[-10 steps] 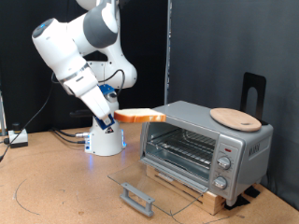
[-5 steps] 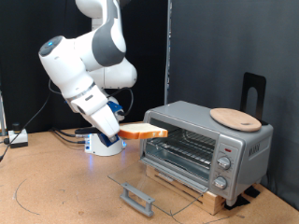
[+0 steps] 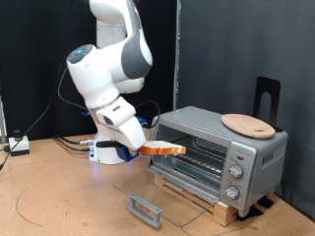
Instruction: Make a piece of toast with the oven
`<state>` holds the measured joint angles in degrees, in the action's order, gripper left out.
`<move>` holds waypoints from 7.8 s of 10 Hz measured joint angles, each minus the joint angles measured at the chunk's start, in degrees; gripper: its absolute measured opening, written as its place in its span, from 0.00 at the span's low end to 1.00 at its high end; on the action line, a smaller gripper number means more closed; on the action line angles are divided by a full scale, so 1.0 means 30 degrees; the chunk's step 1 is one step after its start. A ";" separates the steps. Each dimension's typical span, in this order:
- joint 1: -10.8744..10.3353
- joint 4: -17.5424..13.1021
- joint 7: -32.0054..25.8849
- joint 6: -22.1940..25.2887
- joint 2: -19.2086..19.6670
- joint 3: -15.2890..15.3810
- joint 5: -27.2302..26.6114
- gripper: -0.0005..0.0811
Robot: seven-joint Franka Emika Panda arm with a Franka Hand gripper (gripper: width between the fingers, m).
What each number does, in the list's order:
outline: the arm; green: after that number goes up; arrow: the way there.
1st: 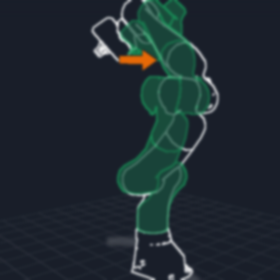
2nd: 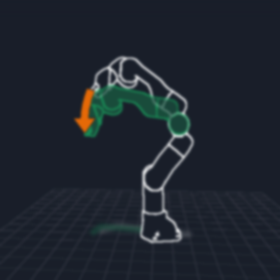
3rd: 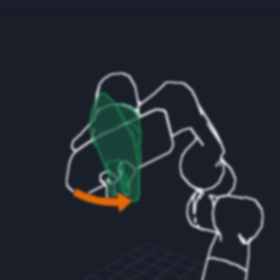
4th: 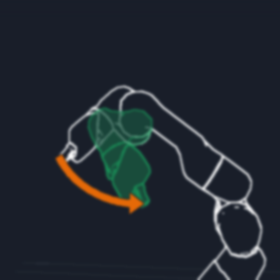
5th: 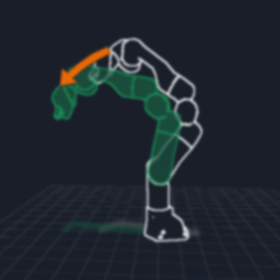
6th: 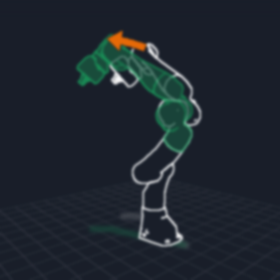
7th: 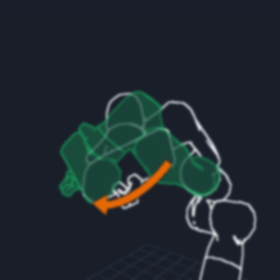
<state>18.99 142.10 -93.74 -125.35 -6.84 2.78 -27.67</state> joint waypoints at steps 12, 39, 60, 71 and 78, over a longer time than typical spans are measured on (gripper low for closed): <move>-0.1470 0.3689 0.2219 -0.5018 -0.1300 0.3133 -0.0413 0.52; -0.1457 0.4677 0.1946 -0.6618 -0.3244 0.4716 -0.0423 0.52; -0.0802 0.4953 0.2917 -0.7320 -0.2925 0.5430 0.0853 0.52; -0.1110 0.4560 0.0011 -0.6412 -0.2939 0.5404 -0.2448 0.52; 0.0180 0.4346 -0.0840 -0.5608 -0.3518 0.5254 -0.0523 0.52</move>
<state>19.53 155.14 -96.26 -142.18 -17.39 18.54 -29.24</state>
